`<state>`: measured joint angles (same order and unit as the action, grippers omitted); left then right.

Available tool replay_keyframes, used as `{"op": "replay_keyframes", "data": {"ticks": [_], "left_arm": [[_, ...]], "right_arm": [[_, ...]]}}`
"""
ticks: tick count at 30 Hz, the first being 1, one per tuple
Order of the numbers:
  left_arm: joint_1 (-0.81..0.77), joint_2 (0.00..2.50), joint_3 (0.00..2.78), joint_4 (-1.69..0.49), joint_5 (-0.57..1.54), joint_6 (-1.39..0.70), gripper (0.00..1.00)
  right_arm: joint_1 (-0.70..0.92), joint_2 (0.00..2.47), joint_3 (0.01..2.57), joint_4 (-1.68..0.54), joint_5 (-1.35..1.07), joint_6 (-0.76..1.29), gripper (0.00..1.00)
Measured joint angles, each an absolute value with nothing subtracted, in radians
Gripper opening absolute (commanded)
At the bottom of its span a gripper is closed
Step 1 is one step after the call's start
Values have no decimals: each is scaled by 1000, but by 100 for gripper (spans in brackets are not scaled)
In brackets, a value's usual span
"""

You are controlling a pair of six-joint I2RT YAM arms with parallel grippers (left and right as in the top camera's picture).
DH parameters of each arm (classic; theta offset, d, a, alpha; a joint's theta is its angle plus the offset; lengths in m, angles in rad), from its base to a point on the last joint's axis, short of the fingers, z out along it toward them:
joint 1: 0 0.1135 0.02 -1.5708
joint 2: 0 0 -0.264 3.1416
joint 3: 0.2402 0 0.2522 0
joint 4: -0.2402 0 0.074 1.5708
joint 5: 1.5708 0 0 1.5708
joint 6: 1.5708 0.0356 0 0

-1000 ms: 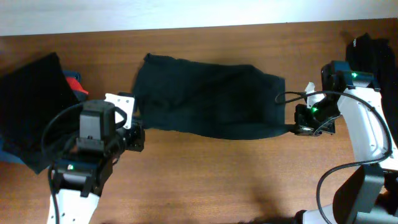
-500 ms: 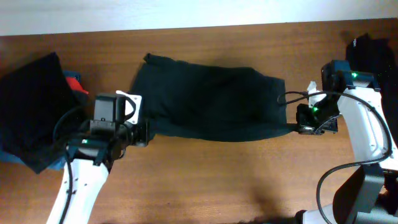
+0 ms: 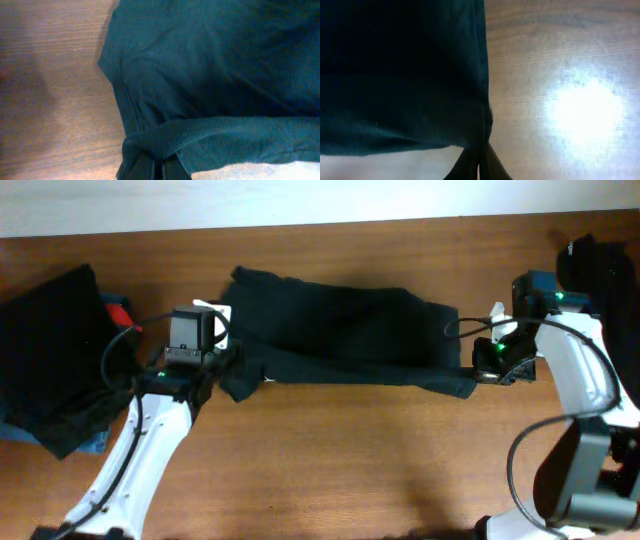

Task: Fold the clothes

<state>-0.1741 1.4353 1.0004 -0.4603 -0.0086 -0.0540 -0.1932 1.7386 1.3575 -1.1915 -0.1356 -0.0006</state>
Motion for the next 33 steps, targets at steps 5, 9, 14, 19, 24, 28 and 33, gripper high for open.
{"op": "replay_keyframes", "data": {"ticks": [5, 9, 14, 19, 24, 28, 33], "left_arm": [[-175, 1514, 1000, -379, -12, -54, 1], [-175, 1569, 1000, -303, -12, -54, 1], [-175, 1634, 1000, -250, -12, -54, 2], [-174, 1674, 1000, -208, -13, -53, 99], [-174, 1679, 1000, -146, -16, -61, 99], [-174, 1679, 1006, -350, -16, -61, 99], [-175, 1679, 1002, -581, -12, -61, 94]], "right_arm": [[-193, 1812, 1357, -1145, -136, -2, 5], [-193, 1849, 1357, -1134, -136, 0, 5], [-193, 1871, 1357, -1101, -136, -1, 6], [-193, 1871, 1357, -1011, -133, 1, 53], [-193, 1871, 1358, -935, -132, 19, 59], [-193, 1871, 1359, -1009, -132, 26, 57], [-193, 1871, 1359, -1073, -134, 26, 57]]}}
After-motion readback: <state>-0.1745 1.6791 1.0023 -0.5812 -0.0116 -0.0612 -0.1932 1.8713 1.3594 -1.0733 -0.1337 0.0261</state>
